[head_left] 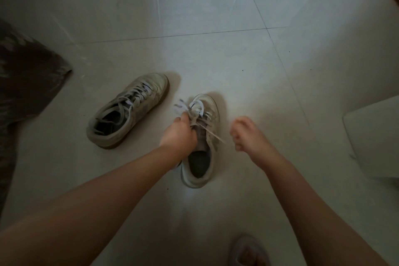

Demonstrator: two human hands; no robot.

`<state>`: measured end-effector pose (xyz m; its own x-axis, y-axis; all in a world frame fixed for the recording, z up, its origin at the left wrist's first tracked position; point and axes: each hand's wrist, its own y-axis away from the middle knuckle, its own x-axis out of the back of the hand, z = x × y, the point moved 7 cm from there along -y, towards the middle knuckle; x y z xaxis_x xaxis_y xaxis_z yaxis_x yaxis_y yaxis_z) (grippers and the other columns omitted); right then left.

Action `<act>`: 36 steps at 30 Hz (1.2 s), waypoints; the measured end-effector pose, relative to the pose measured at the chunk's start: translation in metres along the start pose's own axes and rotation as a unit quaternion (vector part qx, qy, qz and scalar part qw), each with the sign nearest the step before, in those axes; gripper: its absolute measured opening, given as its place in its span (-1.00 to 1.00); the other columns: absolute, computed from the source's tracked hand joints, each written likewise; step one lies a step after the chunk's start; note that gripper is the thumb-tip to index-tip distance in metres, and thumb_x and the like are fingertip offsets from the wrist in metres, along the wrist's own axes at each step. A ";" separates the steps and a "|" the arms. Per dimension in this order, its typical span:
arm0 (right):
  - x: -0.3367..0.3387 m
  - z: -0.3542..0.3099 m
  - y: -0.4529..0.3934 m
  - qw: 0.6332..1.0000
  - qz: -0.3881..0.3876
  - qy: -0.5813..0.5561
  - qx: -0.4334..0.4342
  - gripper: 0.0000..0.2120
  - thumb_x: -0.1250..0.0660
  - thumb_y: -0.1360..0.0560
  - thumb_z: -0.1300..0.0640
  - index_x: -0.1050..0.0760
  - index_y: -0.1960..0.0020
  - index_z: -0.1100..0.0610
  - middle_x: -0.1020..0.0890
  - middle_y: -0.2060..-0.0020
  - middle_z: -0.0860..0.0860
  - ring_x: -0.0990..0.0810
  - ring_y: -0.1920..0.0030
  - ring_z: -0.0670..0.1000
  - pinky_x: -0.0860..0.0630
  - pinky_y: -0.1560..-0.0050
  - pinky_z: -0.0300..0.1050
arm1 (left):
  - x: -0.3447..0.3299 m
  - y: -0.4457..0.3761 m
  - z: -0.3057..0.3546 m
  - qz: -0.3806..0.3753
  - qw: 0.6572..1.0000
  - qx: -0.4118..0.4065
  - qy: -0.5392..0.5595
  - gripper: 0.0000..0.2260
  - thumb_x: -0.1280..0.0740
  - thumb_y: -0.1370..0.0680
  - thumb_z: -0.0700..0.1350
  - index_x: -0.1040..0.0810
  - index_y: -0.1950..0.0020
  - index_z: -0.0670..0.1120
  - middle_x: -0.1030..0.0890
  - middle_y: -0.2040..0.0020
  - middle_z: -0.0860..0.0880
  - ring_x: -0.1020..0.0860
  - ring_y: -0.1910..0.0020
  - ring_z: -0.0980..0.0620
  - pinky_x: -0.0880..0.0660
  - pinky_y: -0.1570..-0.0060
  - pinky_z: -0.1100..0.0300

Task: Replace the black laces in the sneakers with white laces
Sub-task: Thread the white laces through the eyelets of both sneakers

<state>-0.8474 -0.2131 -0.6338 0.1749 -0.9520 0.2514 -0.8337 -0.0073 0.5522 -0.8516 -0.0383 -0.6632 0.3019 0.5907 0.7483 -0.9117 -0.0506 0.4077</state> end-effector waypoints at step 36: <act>0.026 -0.011 -0.021 0.897 0.060 0.427 0.101 -0.61 -0.20 -0.55 0.11 -0.21 0.41 0.12 -0.31 0.46 0.06 -0.38 0.32 0.09 -0.16 0.36 -0.03 | 0.027 -0.011 -0.031 0.029 0.987 0.147 0.054 -0.41 -0.14 -0.59 -0.08 0.05 -0.55 -0.08 -0.48 -0.27 -0.22 -0.50 -0.18 -0.20 -0.43 -0.04 0.03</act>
<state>-0.8196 -0.2345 -0.6302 0.3425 -0.3691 0.8640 -0.9363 -0.0585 0.3462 -0.8422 0.0036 -0.6636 0.2060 0.6609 0.7216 -0.8017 -0.3089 0.5118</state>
